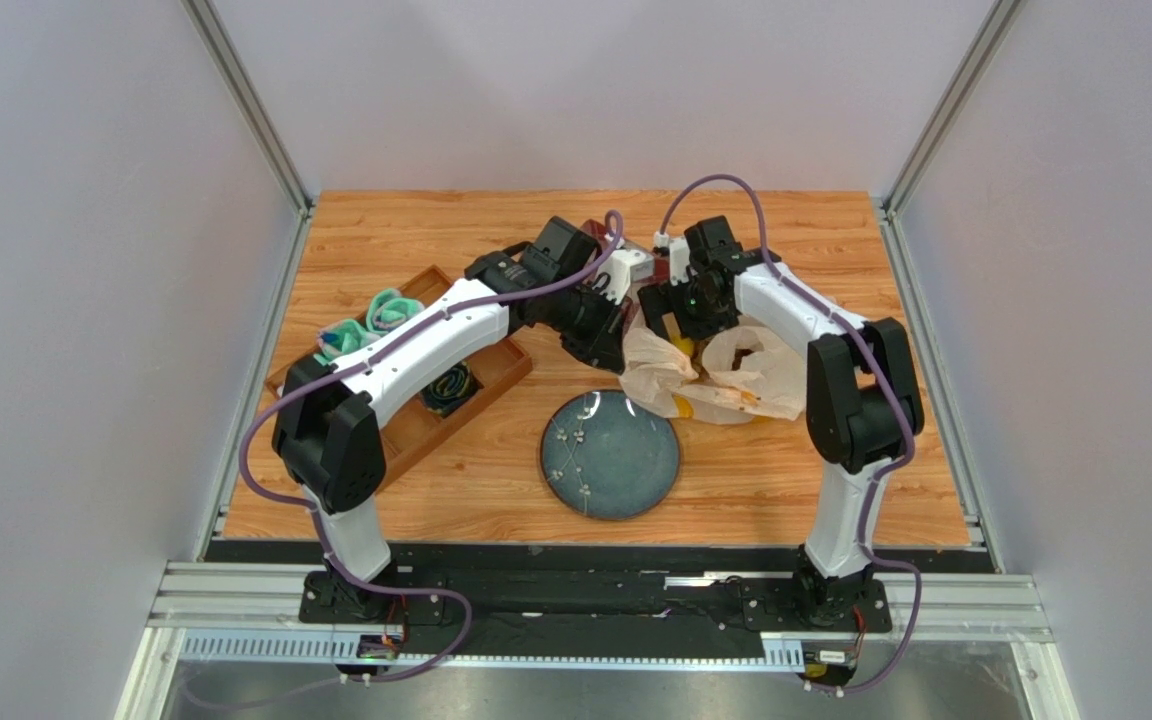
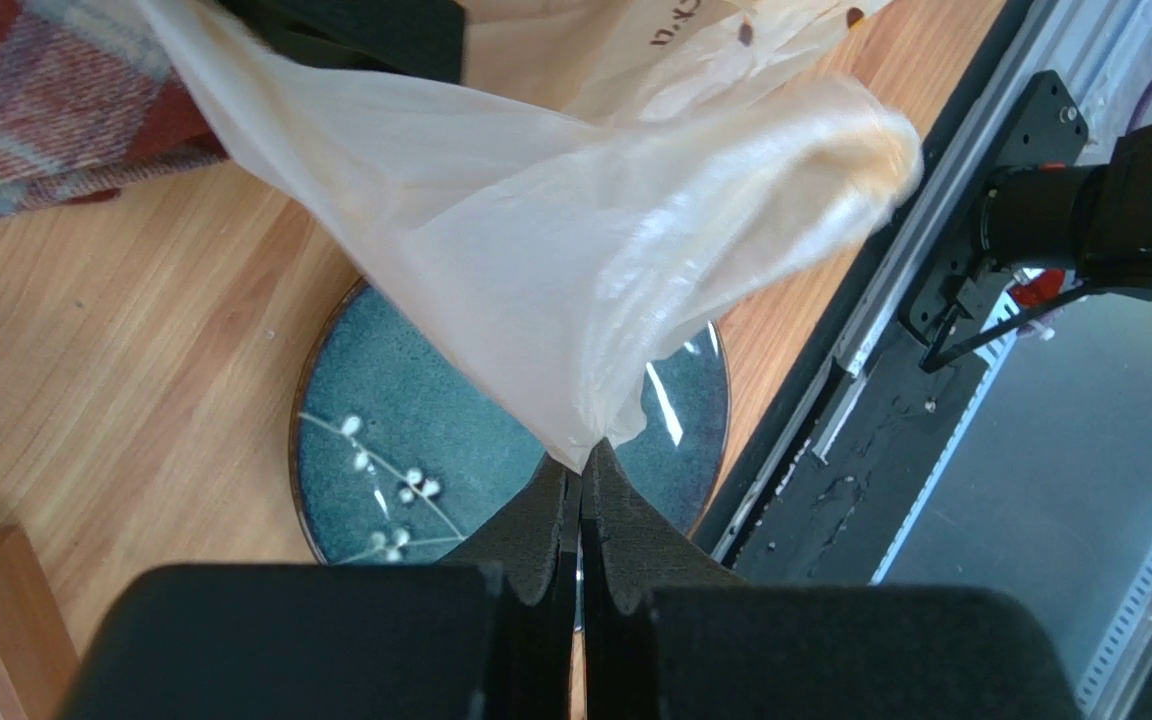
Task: Take the fake fruits out of the plastic bag
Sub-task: Take out the fake fruit from the plastic bag.
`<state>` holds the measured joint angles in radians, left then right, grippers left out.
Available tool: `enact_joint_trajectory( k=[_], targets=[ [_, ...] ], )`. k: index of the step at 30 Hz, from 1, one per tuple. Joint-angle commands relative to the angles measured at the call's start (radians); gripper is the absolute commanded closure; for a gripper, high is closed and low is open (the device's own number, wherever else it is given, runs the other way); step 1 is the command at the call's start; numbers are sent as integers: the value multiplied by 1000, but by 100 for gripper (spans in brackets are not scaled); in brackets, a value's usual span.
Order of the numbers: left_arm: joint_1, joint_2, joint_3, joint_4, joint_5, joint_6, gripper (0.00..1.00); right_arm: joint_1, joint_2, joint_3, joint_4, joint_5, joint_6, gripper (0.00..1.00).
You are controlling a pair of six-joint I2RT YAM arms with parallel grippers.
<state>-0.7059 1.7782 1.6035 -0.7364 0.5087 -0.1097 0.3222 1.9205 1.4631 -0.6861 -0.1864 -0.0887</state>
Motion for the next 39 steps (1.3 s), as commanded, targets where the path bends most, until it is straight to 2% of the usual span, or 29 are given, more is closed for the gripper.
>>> enact_joint_trajectory(
  k=[1, 4, 5, 8, 9, 14, 20, 23, 27, 32, 34, 37, 39],
  targets=[
    [-1, 3, 21, 6, 57, -13, 100, 12, 83, 108, 5, 22, 44, 0],
    [-1, 6, 26, 9, 62, -13, 100, 21, 124, 144, -10, 73, 38, 2],
    [-1, 9, 29, 9, 60, -13, 100, 21, 126, 141, -4, 77, 29, 13],
    [-1, 9, 35, 8, 54, -8, 100, 20, 100, 137, -35, 99, -12, 32],
    [-1, 9, 38, 8, 51, -7, 100, 15, 81, 119, -41, 99, -22, 36],
    [0, 15, 68, 14, 37, 11, 100, 9, -130, 43, -130, 61, -111, 43],
    [11, 26, 110, 29, 42, 22, 100, 6, -322, 31, -329, 8, -222, 44],
    [16, 41, 125, 38, 59, 18, 100, 3, -397, 6, -355, -5, -272, 44],
    [23, 69, 171, 52, 100, 8, 100, 0, -501, 25, -429, 33, -316, 43],
    [60, 61, 194, 71, 103, 11, 100, -14, -630, -14, -501, 163, -408, 43],
    [69, 72, 219, 68, 111, 19, 100, -15, -694, 14, -564, 64, -463, 43],
    [74, 101, 253, 69, 142, 21, 100, 1, -783, 40, -569, -202, -542, 40],
    [74, 122, 269, 80, 181, 8, 100, 93, -801, 13, -532, -226, -534, 39]
  ],
)
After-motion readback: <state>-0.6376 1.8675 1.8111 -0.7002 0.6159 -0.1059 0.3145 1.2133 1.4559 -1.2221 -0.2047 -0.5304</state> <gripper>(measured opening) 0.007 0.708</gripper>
